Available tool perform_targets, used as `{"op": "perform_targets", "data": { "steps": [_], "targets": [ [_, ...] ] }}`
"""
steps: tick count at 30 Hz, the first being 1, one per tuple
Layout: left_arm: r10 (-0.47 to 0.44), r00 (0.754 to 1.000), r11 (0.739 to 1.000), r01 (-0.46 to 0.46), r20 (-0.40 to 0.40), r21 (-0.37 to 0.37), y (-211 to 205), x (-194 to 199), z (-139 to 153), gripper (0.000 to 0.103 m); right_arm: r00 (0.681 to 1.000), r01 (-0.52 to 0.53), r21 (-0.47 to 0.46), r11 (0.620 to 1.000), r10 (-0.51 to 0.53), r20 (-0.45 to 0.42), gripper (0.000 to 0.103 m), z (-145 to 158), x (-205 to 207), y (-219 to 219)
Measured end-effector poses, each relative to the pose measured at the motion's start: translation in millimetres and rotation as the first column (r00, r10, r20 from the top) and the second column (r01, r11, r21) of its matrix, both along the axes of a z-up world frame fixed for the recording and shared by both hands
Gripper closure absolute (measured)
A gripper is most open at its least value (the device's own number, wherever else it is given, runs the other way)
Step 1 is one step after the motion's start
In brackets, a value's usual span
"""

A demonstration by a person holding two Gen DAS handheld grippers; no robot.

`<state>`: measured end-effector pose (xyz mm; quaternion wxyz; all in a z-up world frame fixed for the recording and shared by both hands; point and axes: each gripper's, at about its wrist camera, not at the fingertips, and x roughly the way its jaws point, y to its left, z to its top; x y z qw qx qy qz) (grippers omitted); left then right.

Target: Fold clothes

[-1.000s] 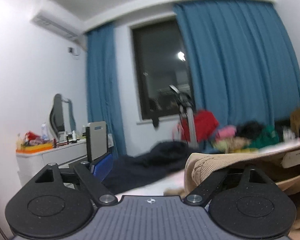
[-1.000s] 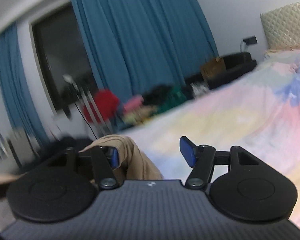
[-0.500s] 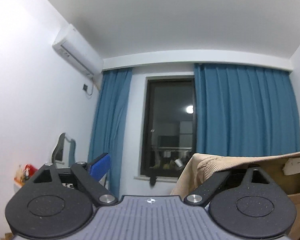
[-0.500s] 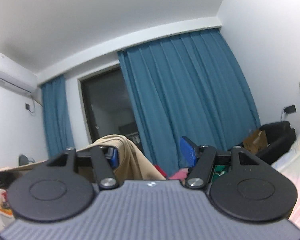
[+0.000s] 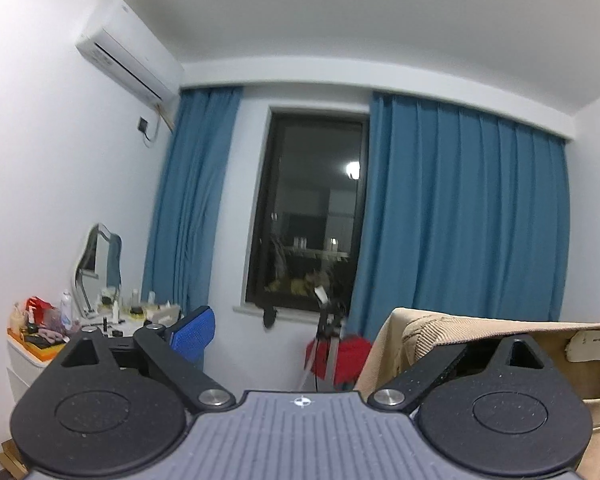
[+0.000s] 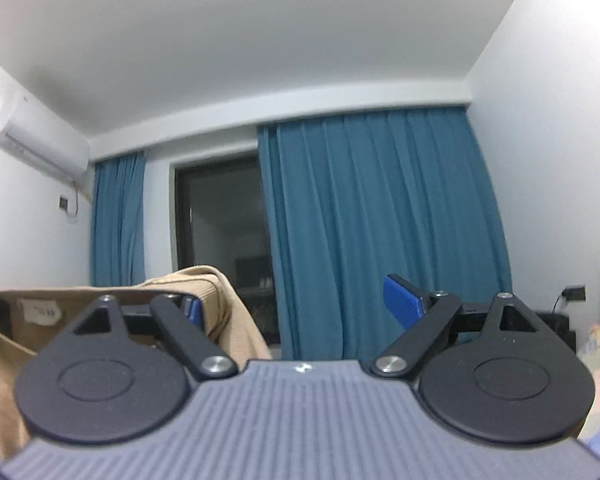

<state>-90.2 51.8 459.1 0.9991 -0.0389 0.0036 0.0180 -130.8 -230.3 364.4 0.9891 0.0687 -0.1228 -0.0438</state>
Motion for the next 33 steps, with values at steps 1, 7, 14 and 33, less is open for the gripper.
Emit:
{"op": "perform_targets", "data": {
  "steps": [1, 7, 14, 33],
  "targets": [
    [-0.005, 1.0, 1.0, 0.005, -0.017, 0.006, -1, 11, -6, 0.006, 1.0, -0.003, -0.005, 1.0, 0.002, -0.025, 0.016, -6, 8, -3],
    [-0.015, 0.991, 1.0, 0.016, -0.134, 0.001, -11, 110, -69, 0.006, 0.987, -0.001, 0.004, 1.0, 0.002, -0.161, 0.016, -50, 85, -20],
    [0.01, 0.966, 1.0, -0.003, -0.259, 0.026, -36, 257, -163, 0.005, 0.943, 0.033, 0.076, 0.997, -0.006, -0.332, 0.016, -110, 228, -32],
    [0.252, 0.662, 0.885, 0.138, -0.706, 0.445, -79, 599, -552, 0.007, 0.491, -0.065, -0.08, 0.995, -0.038, -0.87, 0.017, -394, 564, -29]
  ]
}}
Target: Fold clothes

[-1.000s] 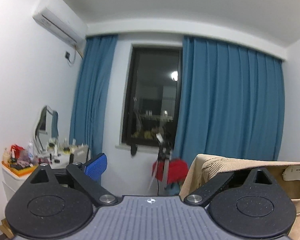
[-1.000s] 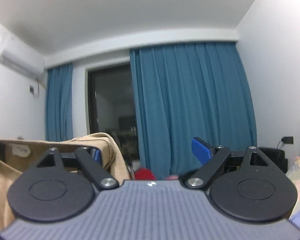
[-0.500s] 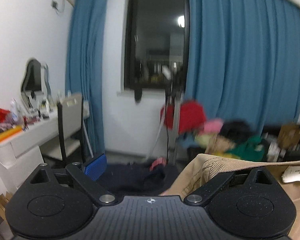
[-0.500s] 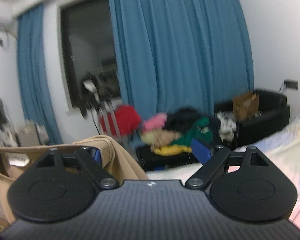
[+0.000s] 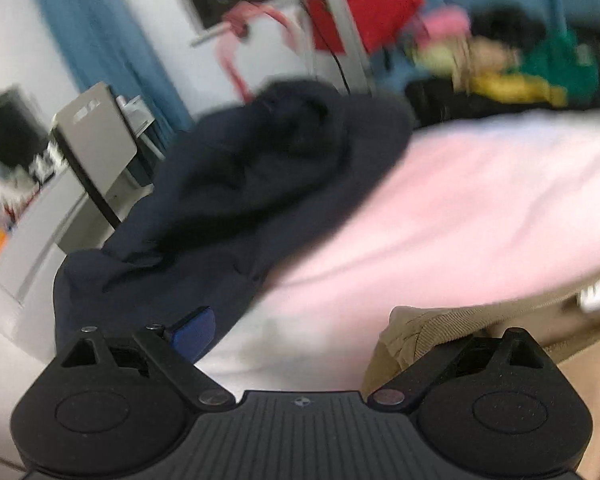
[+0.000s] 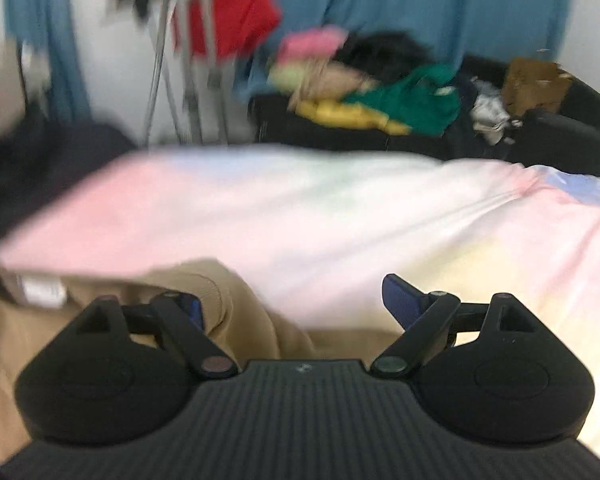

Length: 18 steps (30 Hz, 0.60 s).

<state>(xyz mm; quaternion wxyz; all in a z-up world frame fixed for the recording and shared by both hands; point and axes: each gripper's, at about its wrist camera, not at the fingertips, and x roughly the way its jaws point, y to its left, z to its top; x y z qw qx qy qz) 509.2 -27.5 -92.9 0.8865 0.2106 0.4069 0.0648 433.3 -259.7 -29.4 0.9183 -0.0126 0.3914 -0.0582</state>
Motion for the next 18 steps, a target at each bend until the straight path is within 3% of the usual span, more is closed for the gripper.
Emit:
{"op": "perform_targets", "data": {
  "steps": [4, 6, 9, 11, 14, 18],
  "targets": [
    [-0.079, 0.996, 0.986, 0.084, -0.042, 0.142, -25, 6, -23, 0.008, 0.993, -0.108, -0.089, 0.99, 0.104, -0.052, 0.017, -12, 6, 26],
    [-0.13, 0.99, 0.984, 0.135, -0.05, 0.12, -32, -2, -18, 0.007, 0.991, -0.132, -0.037, 0.991, 0.131, -0.021, 0.017, -8, 0, 30],
    [-0.149, 0.989, 0.985, 0.147, -0.01, -0.085, -27, -5, -4, 0.006, 0.989, -0.141, 0.109, 0.984, 0.135, 0.054, 0.017, 7, -16, 27],
    [-0.153, 0.988, 0.964, 0.155, 0.028, -0.218, -19, -11, 8, 0.006, 0.99, -0.127, 0.195, 0.973, 0.112, 0.086, 0.017, 15, -24, 20],
    [-0.161, 0.981, 0.931, 0.186, 0.104, -0.314, -8, -29, 25, 0.004, 0.991, -0.096, 0.299, 0.949, 0.062, 0.122, 0.017, 21, -38, 9],
    [-0.12, 0.979, 0.895, 0.179, 0.166, -0.408, 15, -75, 40, 0.004, 0.974, -0.093, 0.271, 0.958, 0.031, 0.225, 0.017, 34, -80, 10]
  ]
}}
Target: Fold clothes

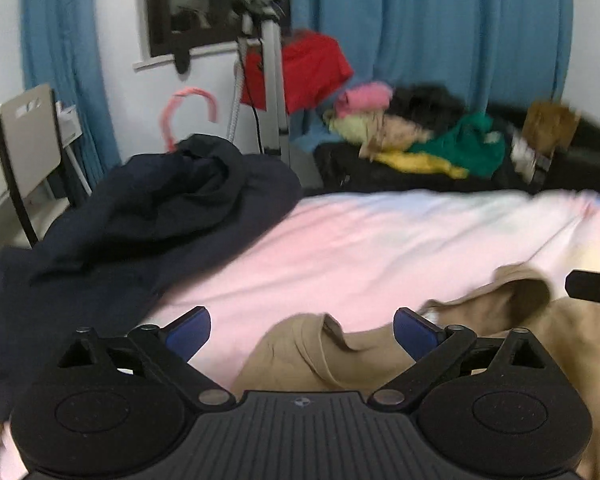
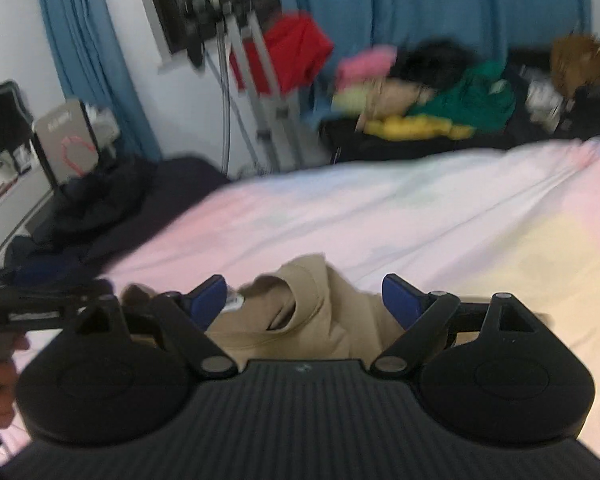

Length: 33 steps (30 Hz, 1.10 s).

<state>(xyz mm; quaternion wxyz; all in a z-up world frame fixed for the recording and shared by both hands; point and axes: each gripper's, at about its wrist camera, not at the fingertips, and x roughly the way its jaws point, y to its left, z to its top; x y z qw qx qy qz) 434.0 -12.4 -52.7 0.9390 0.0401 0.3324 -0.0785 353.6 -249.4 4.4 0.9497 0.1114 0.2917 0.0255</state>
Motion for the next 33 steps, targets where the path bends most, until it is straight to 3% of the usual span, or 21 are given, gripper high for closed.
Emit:
{"op": "perform_targets", "data": {
  "steps": [4, 9, 14, 17, 21, 23, 24, 27, 33],
  "targets": [
    [0.05, 0.998, 0.992, -0.044, 0.046, -0.116, 29, -68, 9, 0.004, 0.995, 0.038, 0.029, 0.999, -0.04, 0.093, 0.017, 10, -66, 4],
    [0.076, 0.996, 0.986, -0.067, 0.052, -0.151, 64, -162, 18, 0.004, 0.984, 0.058, 0.053, 0.997, -0.066, 0.164, 0.017, 13, -169, 10],
    [0.134, 0.991, 0.967, -0.133, -0.008, -0.217, 110, -234, 28, 0.004, 0.969, 0.116, 0.093, 0.989, -0.133, 0.21, 0.017, 14, -257, 9],
    [0.198, 0.976, 0.927, -0.216, -0.089, -0.308, 141, -257, 27, 0.004, 0.954, 0.148, 0.147, 0.978, -0.18, 0.238, 0.017, 10, -300, 1],
    [0.252, 0.936, 0.82, -0.341, -0.244, -0.461, 181, -260, 9, 0.007, 0.946, 0.18, 0.197, 0.964, -0.225, 0.234, 0.017, -5, -342, -7],
    [0.251, 0.919, 0.785, -0.377, -0.304, -0.492, 192, -255, -3, 0.013, 0.952, 0.187, 0.19, 0.964, -0.226, 0.206, 0.016, -18, -353, -8],
    [0.256, 0.913, 0.779, -0.389, -0.317, -0.492, 196, -250, -8, 0.015, 0.957, 0.19, 0.18, 0.965, -0.224, 0.187, 0.017, -24, -355, -9],
    [0.28, 0.906, 0.786, -0.406, -0.317, -0.467, 200, -234, -19, 0.017, 0.961, 0.192, 0.16, 0.968, -0.219, 0.17, 0.017, -30, -348, -9],
    [0.307, 0.921, 0.843, -0.38, -0.239, -0.382, 192, -194, -41, 0.026, 0.963, 0.186, 0.135, 0.973, -0.208, 0.172, 0.017, -42, -334, -3]
  ]
}}
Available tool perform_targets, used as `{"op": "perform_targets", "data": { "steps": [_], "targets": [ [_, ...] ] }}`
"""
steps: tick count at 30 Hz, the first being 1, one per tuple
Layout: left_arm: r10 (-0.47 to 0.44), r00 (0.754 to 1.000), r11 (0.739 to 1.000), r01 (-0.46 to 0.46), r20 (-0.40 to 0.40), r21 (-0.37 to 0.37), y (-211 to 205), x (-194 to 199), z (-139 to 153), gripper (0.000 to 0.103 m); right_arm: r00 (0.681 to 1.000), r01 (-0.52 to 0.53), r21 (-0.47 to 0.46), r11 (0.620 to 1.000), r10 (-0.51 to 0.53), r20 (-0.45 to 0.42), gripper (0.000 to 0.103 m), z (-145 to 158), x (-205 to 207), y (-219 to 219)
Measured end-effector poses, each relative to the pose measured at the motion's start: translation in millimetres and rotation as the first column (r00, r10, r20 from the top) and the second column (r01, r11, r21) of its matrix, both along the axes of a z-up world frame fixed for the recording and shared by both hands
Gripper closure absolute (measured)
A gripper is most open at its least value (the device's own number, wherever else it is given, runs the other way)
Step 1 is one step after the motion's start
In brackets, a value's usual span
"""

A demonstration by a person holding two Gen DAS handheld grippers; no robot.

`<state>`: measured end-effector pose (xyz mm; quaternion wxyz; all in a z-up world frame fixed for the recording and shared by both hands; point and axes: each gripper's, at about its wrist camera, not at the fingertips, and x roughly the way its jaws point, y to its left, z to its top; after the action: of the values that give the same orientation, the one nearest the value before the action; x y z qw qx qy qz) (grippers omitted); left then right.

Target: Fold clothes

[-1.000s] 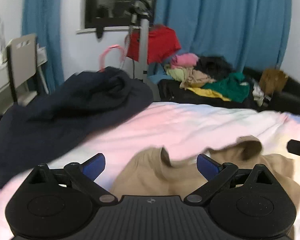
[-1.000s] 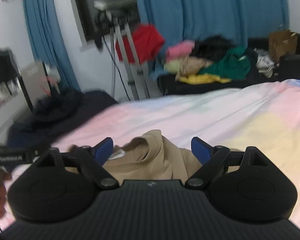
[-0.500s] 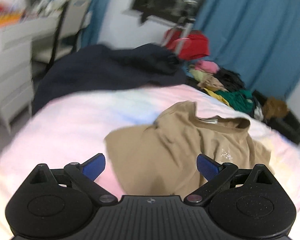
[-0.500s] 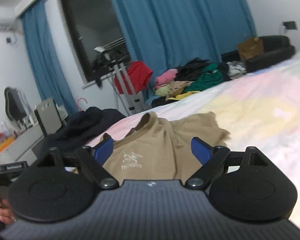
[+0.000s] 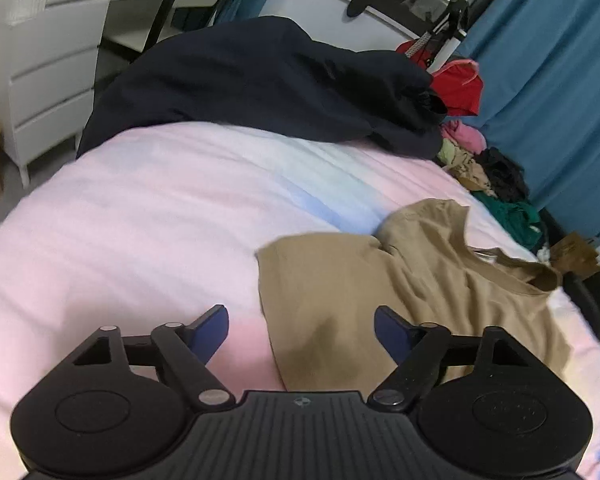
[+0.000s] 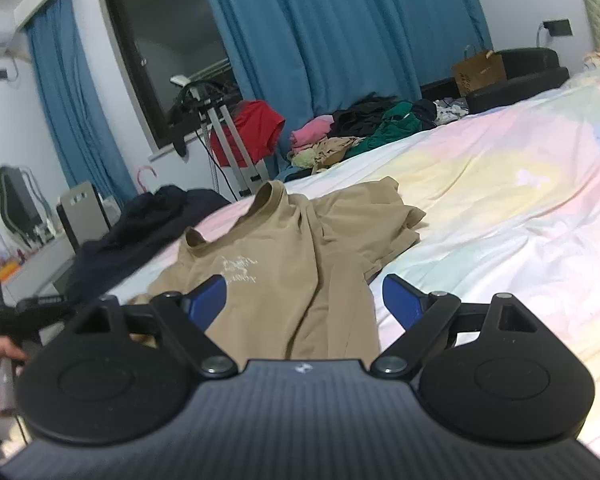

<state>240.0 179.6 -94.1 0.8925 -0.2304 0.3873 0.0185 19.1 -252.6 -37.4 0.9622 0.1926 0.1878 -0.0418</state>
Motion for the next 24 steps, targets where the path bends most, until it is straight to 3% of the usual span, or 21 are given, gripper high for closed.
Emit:
{"op": "perform_targets", "data": {
  "steps": [3, 9, 11, 12, 14, 16, 21, 24],
  "targets": [
    [-0.004, 1.0, 1.0, 0.004, -0.014, -0.013, -2, 19, -16, 0.035, 0.999, 0.003, -0.008, 1.0, -0.003, -0.032, 0.017, -12, 11, 0],
    [0.012, 0.999, 1.0, -0.013, 0.031, 0.011, -8, 40, -35, 0.039, 0.998, 0.014, 0.061, 0.998, -0.01, -0.067, 0.017, -29, 33, -7],
    [0.005, 0.998, 0.999, -0.008, 0.064, 0.054, -13, 42, -35, 0.058, 0.997, 0.018, 0.048, 0.999, -0.014, -0.078, 0.017, -33, 38, -4],
    [-0.005, 0.997, 0.997, -0.001, 0.08, 0.081, -16, 42, -35, 0.063, 0.996, 0.017, 0.044, 0.999, -0.013, -0.086, 0.017, -35, 40, -3],
    [-0.058, 0.992, 0.992, 0.044, 0.114, 0.12, -23, 43, -31, 0.092, 0.995, 0.013, 0.041, 0.999, -0.009, -0.096, 0.017, -37, 43, -1],
    [-0.073, 0.989, 0.989, 0.055, 0.131, 0.136, -28, 40, -24, 0.095, 0.995, 0.007, 0.031, 1.0, -0.004, -0.098, 0.017, -37, 44, 2],
    [-0.027, 0.97, 0.981, -0.021, 0.24, 0.195, -27, 38, 12, 0.098, 0.995, 0.0, -0.013, 1.0, -0.002, -0.104, 0.017, -36, 43, 8],
    [-0.01, 0.955, 0.954, -0.079, 0.297, 0.288, -24, 53, 46, 0.099, 0.995, 0.002, -0.025, 1.0, -0.004, -0.102, 0.017, -35, 41, 8]
  ]
}}
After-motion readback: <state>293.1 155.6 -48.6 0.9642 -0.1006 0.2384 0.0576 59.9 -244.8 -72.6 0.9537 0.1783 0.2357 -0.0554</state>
